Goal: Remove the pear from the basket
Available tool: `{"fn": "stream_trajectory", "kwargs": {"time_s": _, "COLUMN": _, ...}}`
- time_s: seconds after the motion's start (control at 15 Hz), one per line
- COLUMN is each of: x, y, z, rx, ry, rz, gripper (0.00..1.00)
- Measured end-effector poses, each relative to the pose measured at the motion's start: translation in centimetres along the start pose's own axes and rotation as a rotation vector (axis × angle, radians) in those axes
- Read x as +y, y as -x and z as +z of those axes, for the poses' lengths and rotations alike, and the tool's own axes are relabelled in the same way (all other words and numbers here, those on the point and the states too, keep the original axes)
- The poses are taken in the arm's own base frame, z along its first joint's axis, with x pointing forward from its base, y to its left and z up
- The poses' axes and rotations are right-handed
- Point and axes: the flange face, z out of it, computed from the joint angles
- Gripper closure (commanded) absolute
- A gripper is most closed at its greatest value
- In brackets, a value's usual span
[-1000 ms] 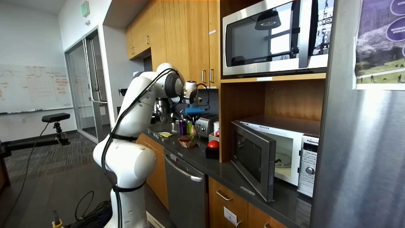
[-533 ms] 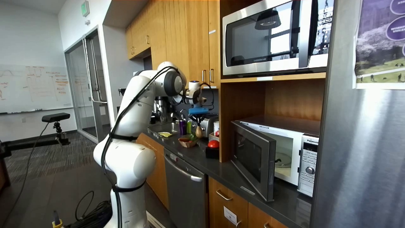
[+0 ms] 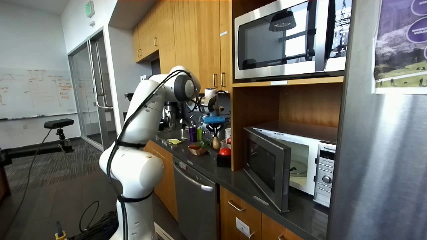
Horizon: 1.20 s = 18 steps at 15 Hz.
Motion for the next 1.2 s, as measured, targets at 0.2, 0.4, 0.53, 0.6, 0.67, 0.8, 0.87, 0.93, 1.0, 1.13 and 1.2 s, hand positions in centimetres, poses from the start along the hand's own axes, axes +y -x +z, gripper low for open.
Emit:
{"fn": "stream_trajectory", "kwargs": {"time_s": 0.2, "x": 1.1, "y": 0.8, "z": 1.0, "rx": -0.021, "ry": 0.001, "rz": 0.027, "gripper": 0.99}}
{"fn": "stream_trajectory", "kwargs": {"time_s": 0.4, "x": 1.9, "y": 1.5, "z": 2.3, "rx": -0.048, "ry": -0.004, "rz": 0.053, "gripper": 0.99}}
{"fn": "stream_trajectory", "kwargs": {"time_s": 0.53, "x": 2.3, "y": 2.0, "z": 3.4, "rx": -0.066, "ry": -0.01, "rz": 0.067, "gripper": 0.99}}
{"fn": "stream_trajectory", "kwargs": {"time_s": 0.6, "x": 2.4, "y": 2.2, "z": 4.0, "rx": -0.076, "ry": -0.013, "rz": 0.073, "gripper": 0.99}}
{"fn": "stream_trajectory", "kwargs": {"time_s": 0.67, "x": 2.5, "y": 2.4, "z": 4.5, "rx": -0.084, "ry": -0.016, "rz": 0.078, "gripper": 0.99}}
{"fn": "stream_trajectory", "kwargs": {"time_s": 0.8, "x": 2.7, "y": 2.5, "z": 4.9, "rx": -0.092, "ry": -0.018, "rz": 0.089, "gripper": 0.69}}
{"fn": "stream_trajectory", "kwargs": {"time_s": 0.87, "x": 2.7, "y": 2.6, "z": 4.8, "rx": -0.093, "ry": -0.017, "rz": 0.094, "gripper": 0.64}}
{"fn": "stream_trajectory", "kwargs": {"time_s": 0.93, "x": 2.7, "y": 2.6, "z": 4.8, "rx": -0.093, "ry": -0.016, "rz": 0.097, "gripper": 0.58}}
{"fn": "stream_trajectory", "kwargs": {"time_s": 1.0, "x": 2.7, "y": 2.6, "z": 4.8, "rx": -0.094, "ry": -0.015, "rz": 0.099, "gripper": 0.51}}
{"fn": "stream_trajectory", "kwargs": {"time_s": 1.13, "x": 2.7, "y": 2.6, "z": 4.9, "rx": -0.094, "ry": -0.015, "rz": 0.103, "gripper": 0.38}}
{"fn": "stream_trajectory", "kwargs": {"time_s": 1.2, "x": 2.7, "y": 2.5, "z": 4.8, "rx": -0.094, "ry": -0.013, "rz": 0.104, "gripper": 0.31}}
